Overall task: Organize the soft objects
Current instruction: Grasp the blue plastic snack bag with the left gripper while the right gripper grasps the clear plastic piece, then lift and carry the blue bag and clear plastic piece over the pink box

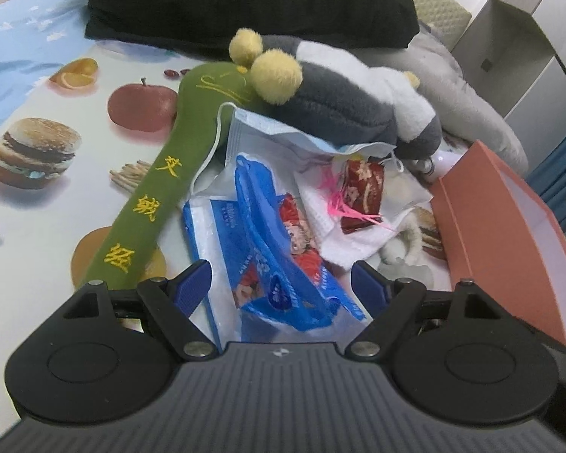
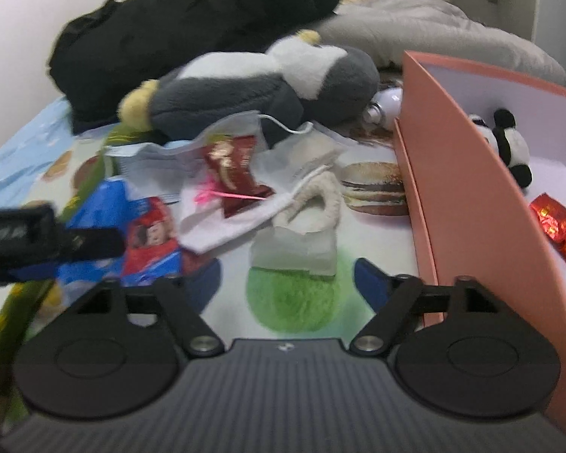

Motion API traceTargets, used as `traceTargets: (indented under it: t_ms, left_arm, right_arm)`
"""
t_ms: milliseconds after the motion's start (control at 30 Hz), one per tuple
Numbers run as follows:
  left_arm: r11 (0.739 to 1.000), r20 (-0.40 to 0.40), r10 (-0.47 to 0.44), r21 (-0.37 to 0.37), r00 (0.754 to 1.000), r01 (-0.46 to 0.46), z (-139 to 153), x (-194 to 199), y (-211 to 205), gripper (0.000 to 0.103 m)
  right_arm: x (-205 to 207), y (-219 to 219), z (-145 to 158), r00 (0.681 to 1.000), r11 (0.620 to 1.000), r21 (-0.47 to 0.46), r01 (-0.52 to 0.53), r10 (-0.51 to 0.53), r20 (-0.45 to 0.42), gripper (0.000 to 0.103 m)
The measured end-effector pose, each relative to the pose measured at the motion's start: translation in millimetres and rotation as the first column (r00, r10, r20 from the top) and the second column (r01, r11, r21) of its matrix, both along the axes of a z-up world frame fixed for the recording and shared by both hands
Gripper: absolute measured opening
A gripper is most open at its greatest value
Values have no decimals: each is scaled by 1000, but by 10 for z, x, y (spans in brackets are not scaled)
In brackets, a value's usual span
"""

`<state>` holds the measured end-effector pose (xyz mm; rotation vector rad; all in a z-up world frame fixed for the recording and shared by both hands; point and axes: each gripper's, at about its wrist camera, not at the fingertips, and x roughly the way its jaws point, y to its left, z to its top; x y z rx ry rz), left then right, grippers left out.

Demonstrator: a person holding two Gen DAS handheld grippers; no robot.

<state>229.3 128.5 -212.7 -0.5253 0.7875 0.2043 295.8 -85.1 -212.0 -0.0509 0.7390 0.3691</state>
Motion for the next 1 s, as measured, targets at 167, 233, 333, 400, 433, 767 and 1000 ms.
traceTargets:
  t_ms: [167,233,333,400,433,767,1000]
  left_arm:
    - [1000,-26,20,23,999,-19,-120,74,22,75]
    - [999,-19,23,31,1000,-23,-133,64,19,75]
    - [999,-23,15,51,1000,-14,-132,51,-17,71]
    - [999,-23,19,49,1000,-18,-136,23,-26,67]
    - [998,-25,21,52,999,-20,-134,12,-30,63]
    - [999,-16,5,33,1000,-5,-63,-165,-106,18]
    - [1000,5,-19,24,1000,19,63,-397,-224,14]
  right_arm:
    - [166,86,-150,1000,1000,-13,-17,17,-4,82]
    - [211,129,-193,1000,999,-30,-23,24,10,82]
    - [256,170,-268,998,998,-26,-60,60,0,83]
    - [248,190,-280,997,996,-26,-81,82,18,81]
    - [245,201,-281,996,996,-32,-87,88,21,76]
    - [88,134,-148,996,996,-34,-88,89,27,55]
    - [-236,-8,-8,996,996,-19,-91,92,21,55]
